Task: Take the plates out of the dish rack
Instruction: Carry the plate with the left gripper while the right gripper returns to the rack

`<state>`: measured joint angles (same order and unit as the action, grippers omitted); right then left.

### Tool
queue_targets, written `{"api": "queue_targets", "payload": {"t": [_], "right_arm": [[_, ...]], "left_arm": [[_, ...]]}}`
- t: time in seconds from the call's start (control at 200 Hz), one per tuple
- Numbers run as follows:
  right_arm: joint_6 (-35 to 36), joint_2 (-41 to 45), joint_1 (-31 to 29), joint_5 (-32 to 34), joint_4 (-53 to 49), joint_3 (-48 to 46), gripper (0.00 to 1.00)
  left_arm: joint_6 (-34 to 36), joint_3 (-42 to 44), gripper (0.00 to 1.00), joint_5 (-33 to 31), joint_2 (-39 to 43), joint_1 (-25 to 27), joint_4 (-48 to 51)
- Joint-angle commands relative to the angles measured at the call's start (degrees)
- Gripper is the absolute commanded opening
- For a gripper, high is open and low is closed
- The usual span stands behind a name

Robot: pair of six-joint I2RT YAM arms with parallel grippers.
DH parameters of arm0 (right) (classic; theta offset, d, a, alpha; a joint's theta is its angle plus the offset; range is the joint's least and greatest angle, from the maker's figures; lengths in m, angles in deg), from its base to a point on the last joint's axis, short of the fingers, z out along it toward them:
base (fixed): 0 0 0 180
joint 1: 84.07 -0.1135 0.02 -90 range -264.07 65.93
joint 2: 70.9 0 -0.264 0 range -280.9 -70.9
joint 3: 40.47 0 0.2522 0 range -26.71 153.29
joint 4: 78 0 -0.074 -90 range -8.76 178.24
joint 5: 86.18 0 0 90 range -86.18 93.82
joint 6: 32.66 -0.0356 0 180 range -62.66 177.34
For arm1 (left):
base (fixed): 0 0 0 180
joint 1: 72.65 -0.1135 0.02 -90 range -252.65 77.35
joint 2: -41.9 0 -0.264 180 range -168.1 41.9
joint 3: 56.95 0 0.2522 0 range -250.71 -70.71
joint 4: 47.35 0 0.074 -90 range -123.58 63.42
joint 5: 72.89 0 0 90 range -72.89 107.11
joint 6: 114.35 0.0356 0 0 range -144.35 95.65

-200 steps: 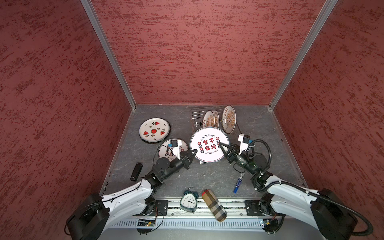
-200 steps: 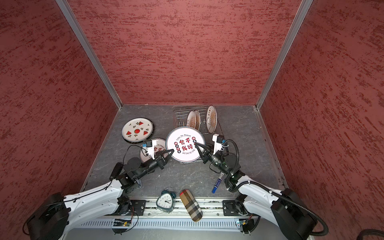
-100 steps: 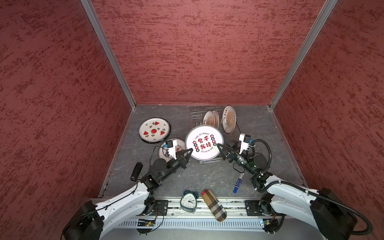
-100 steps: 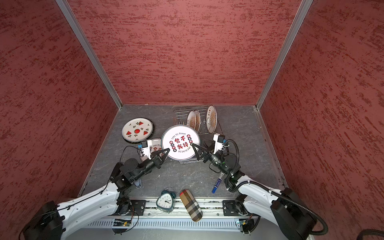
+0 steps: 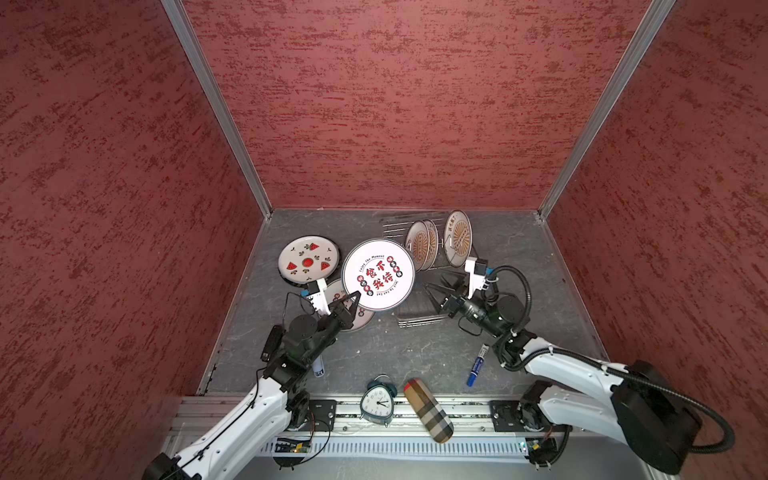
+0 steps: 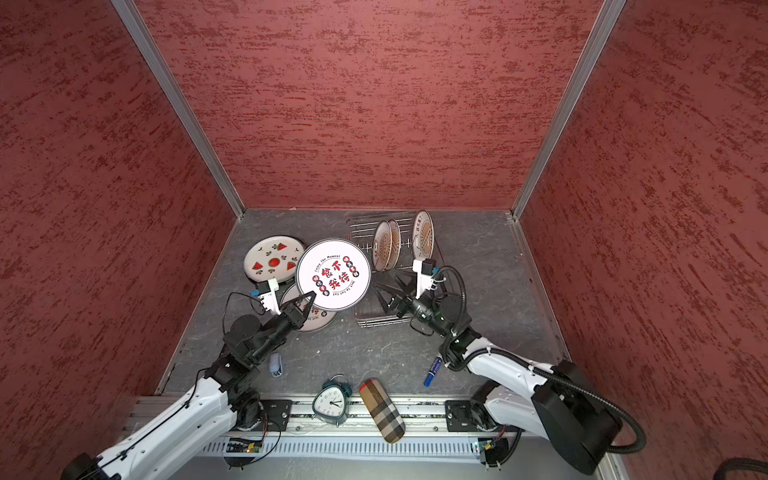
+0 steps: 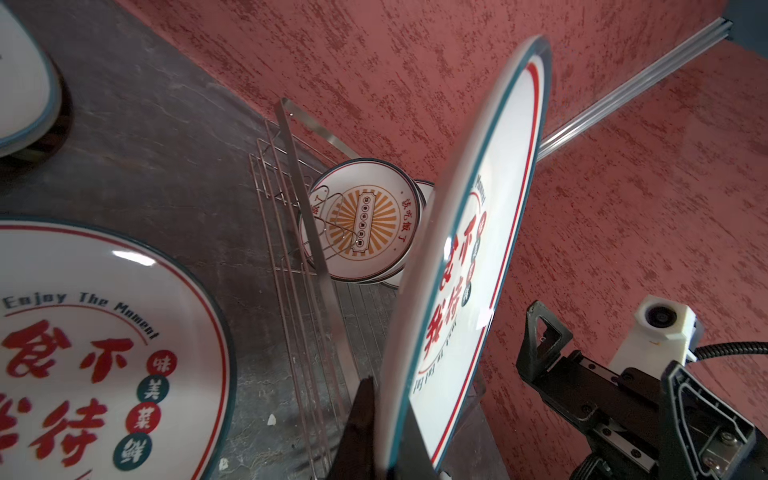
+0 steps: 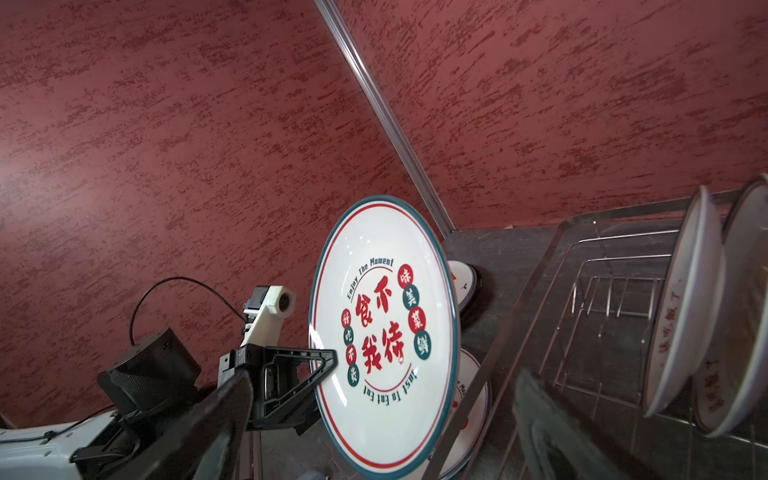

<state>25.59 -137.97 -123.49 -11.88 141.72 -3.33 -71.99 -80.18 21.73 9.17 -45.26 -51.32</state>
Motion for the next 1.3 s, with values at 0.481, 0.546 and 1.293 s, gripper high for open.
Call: {"api": "queue_targets", "payload": {"t": [0.481,0.546,1.293], "right_arm": [[10.47,-11.29,-7.43,6.18,-13.9,13.06,0.99],[10.65,-12.21,-7.56,6.12,-14.51,13.93,0.99],[17.48,-18.19,-12.08,10.87,-17.9,19.15,0.99]], "left_arm": [[-9.04,-3.12,0.0,4.47,5.12,-14.24,22.23],[-9.94,-3.58,0.0,4.55,5.38,-15.27,25.05],[-17.35,-3.44,0.0,7.87,1.08,-18.36,31.23]]}}
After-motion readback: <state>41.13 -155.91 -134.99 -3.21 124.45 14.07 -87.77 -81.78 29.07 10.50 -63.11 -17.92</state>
